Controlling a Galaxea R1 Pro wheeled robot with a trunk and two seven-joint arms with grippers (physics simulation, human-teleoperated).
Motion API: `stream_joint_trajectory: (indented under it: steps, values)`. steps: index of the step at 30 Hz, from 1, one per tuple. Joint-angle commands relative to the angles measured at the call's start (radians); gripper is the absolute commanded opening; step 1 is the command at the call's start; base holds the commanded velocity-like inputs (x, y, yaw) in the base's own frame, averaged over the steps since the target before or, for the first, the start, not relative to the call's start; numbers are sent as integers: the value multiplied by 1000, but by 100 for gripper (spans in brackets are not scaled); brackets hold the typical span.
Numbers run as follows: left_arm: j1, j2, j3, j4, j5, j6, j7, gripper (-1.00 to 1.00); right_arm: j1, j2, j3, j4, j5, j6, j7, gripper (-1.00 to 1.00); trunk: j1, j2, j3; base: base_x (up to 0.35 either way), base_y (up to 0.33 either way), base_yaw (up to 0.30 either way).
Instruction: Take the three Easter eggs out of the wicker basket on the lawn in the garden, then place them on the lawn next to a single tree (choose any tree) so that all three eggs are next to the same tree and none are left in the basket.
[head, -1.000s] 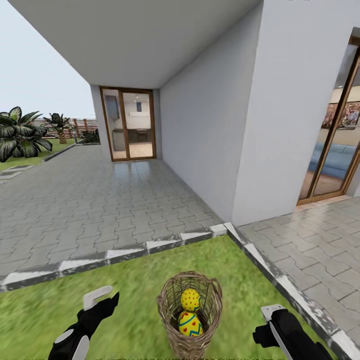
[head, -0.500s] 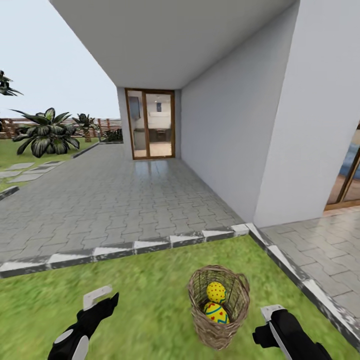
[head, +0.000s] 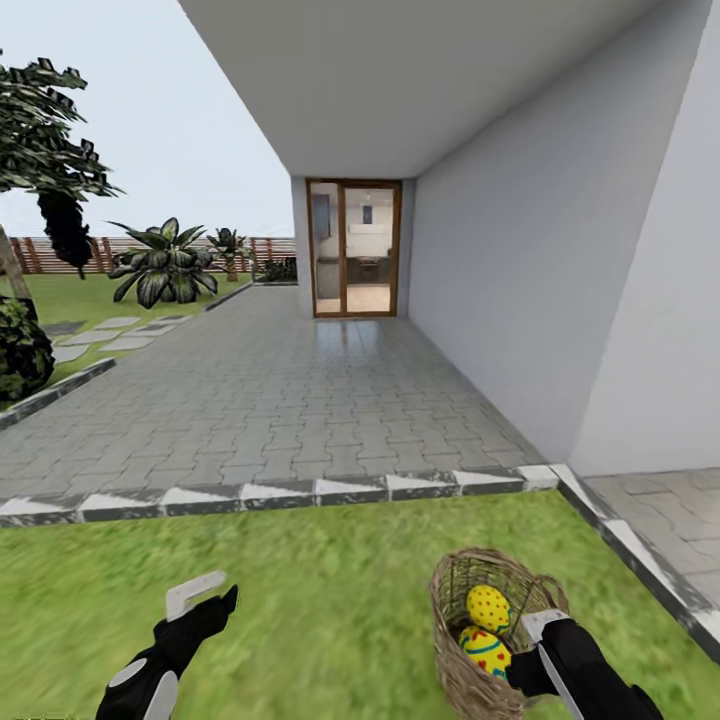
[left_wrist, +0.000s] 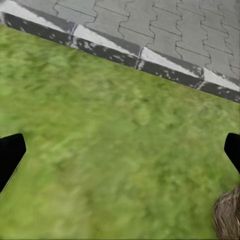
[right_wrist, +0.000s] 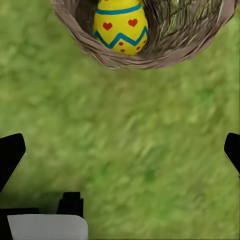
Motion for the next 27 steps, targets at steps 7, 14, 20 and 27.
stream_joint_trajectory:
  steps: [7,14,20,27]
  values:
    - [-1,0,-2,-1,11,5,6,100,0,0,3,0,7,4,6,100,1,-1,-1,332,1,289]
    - [-1,0,-2,-1,10,4,9,100,0,0,2,0,6,4,8,100,1,-1,-1,338,0,153]
    - [-1,0,-4,-1,10,-1,9,100,0,-1,2,0,6,5,9,100,1,-1,-1,131,69,2]
    - [0,0,-3,-1,11,2,10,100,0,0,2,0,5,5,9,100,1,-1,-1,-57,251,0]
